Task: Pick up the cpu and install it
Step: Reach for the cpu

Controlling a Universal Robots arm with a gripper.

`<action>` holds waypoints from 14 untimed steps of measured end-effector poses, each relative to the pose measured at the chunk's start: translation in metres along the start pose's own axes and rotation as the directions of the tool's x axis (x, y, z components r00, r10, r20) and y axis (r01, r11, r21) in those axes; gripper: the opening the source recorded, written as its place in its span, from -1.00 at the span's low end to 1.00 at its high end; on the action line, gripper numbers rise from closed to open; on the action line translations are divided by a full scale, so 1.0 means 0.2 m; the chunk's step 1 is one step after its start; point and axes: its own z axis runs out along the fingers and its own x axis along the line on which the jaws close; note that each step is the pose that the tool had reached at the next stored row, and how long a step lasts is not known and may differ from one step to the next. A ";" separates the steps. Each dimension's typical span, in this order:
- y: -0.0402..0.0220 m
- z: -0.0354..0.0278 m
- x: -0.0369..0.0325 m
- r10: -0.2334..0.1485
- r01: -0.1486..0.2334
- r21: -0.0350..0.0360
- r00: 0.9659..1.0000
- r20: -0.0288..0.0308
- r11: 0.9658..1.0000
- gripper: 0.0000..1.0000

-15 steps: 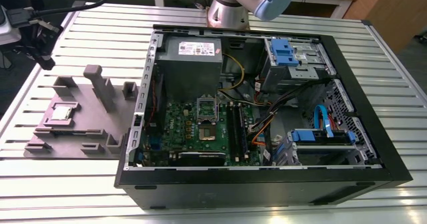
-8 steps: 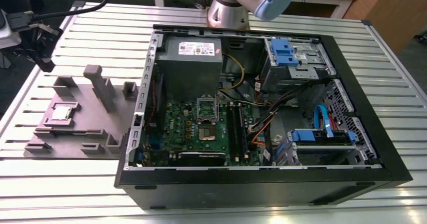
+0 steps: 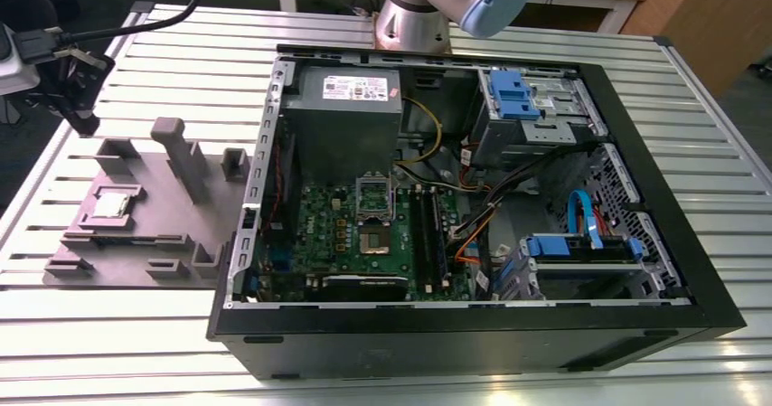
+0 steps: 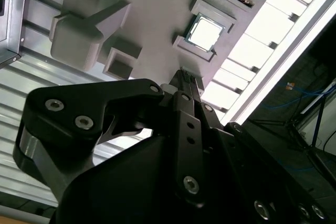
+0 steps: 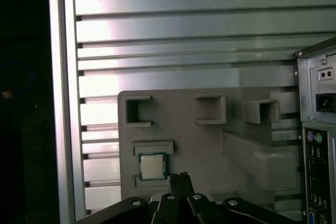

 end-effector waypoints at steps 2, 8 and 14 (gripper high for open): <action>-0.002 0.006 0.001 0.000 0.000 0.000 1.000 0.000 1.000 -0.80; -0.011 0.026 0.013 0.000 0.000 0.000 1.000 0.000 1.000 -0.80; -0.020 0.043 0.032 0.000 0.000 0.000 1.000 0.000 1.000 -0.80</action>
